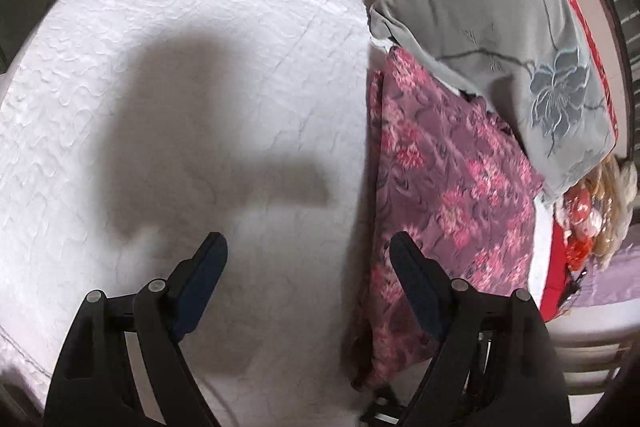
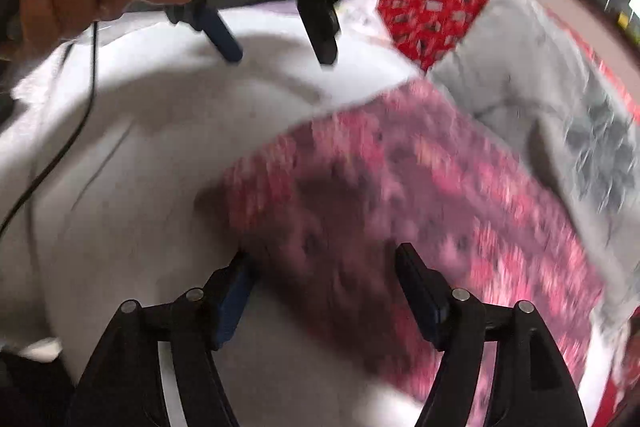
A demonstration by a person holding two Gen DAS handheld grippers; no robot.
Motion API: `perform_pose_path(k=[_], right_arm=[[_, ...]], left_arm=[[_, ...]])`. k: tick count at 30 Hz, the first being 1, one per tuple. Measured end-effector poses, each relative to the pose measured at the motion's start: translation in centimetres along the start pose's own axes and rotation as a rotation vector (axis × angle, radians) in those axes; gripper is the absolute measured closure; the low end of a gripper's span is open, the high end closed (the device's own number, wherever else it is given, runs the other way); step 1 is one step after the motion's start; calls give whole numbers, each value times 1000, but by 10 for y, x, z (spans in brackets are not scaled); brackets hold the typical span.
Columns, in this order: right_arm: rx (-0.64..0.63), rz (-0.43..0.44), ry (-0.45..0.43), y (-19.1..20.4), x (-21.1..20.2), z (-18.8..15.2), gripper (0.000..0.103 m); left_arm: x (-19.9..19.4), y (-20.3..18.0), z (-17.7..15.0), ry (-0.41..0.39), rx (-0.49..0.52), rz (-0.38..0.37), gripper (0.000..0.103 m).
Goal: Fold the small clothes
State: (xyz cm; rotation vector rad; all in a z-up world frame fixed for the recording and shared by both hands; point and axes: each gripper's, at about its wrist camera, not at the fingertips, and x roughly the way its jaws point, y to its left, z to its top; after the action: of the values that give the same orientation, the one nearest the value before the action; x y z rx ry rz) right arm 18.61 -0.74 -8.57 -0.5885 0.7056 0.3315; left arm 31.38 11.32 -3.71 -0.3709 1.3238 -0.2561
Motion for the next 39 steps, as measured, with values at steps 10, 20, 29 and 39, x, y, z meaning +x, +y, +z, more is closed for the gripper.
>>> perform_pose_path(k=[10, 20, 29, 39], right_arm=[[176, 3, -138, -42, -33, 4, 95], [279, 61, -211, -69, -57, -3, 96], [562, 113, -264, -135, -92, -46, 96], [893, 130, -315, -215, -136, -119, 96]], left_arm=[[24, -20, 37, 124, -78, -278, 19], [58, -103, 51, 153, 45, -226, 52], [25, -180, 35, 52, 176, -201, 85], [29, -290, 8, 20, 295, -241, 86]])
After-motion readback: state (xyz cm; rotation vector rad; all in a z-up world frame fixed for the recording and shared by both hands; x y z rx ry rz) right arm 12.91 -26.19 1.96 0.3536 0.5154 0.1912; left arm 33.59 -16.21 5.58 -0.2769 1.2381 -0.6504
